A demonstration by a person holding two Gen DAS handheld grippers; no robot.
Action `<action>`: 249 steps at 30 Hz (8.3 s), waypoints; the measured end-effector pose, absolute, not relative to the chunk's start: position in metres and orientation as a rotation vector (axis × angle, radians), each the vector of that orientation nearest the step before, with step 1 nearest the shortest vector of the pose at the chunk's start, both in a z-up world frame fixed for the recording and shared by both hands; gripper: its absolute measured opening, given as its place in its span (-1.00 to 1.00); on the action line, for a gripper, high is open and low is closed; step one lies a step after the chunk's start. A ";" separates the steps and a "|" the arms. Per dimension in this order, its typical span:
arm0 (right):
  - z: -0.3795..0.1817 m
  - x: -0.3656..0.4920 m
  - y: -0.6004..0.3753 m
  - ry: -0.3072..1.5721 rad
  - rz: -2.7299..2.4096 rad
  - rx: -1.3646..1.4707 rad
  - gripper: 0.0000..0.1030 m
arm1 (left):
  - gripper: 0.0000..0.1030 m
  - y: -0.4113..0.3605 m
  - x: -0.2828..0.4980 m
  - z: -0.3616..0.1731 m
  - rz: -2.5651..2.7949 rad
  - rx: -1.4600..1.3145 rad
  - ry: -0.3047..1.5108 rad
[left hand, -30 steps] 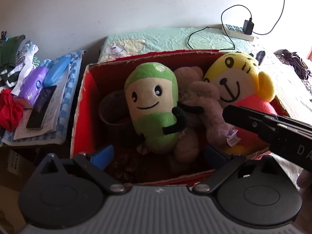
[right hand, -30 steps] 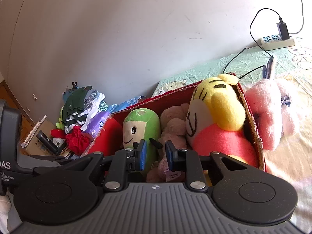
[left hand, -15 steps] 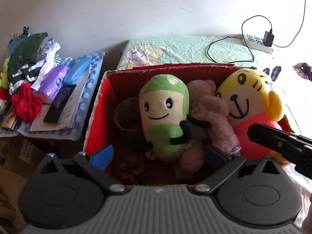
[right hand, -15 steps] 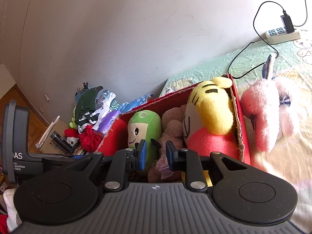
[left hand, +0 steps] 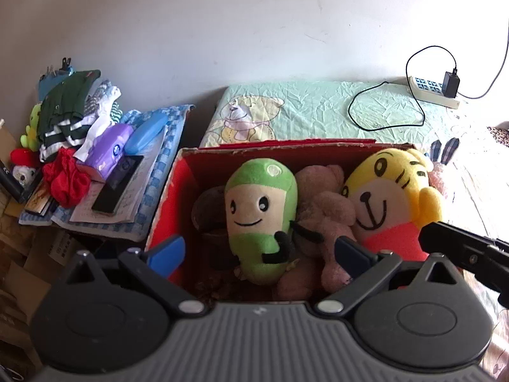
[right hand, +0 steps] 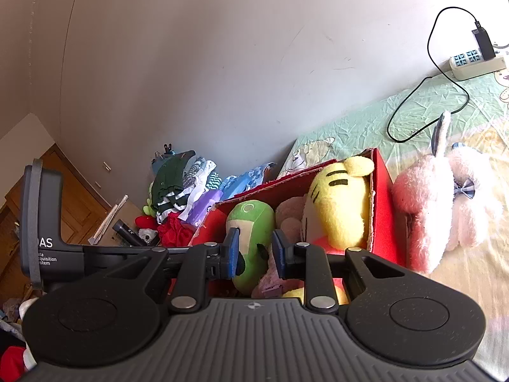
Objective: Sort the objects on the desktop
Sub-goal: 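Pull the open right gripper up and out of the red box, then move the right gripper to the white bunny with blue checked ears, then close the right gripper on the white bunny's body, then lift the white bunny off the bed with the right gripper, then carry the white bunny in the right gripper over the red box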
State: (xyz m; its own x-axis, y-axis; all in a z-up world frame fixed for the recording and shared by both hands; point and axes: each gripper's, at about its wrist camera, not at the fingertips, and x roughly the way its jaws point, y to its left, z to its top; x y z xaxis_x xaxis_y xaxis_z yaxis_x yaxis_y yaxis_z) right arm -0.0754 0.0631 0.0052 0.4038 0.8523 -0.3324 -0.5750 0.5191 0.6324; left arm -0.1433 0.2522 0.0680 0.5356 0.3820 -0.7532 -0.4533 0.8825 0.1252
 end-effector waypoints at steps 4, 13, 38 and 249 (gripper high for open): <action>0.004 -0.070 0.050 0.702 0.943 0.474 -0.49 | 0.95 0.240 -0.137 0.070 0.503 -0.086 0.875; 0.002 -0.061 0.014 0.711 0.929 0.492 -0.49 | 0.95 0.212 -0.129 0.076 0.483 -0.101 0.847; -0.033 -0.028 -0.086 0.776 0.693 0.528 -0.47 | 0.95 0.096 -0.064 0.054 0.202 -0.047 0.844; 0.000 -0.062 0.225 0.762 0.938 0.402 -0.35 | 0.39 0.372 -0.195 0.047 -0.004 -0.106 0.680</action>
State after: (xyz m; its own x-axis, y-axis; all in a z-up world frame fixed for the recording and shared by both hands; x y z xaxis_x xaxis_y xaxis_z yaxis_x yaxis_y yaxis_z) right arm -0.0615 0.2249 -0.0004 0.3632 0.8377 -0.4078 -0.5702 0.5460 0.6138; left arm -0.1947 0.3725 0.0471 0.7776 -0.0384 -0.6276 -0.0310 0.9946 -0.0994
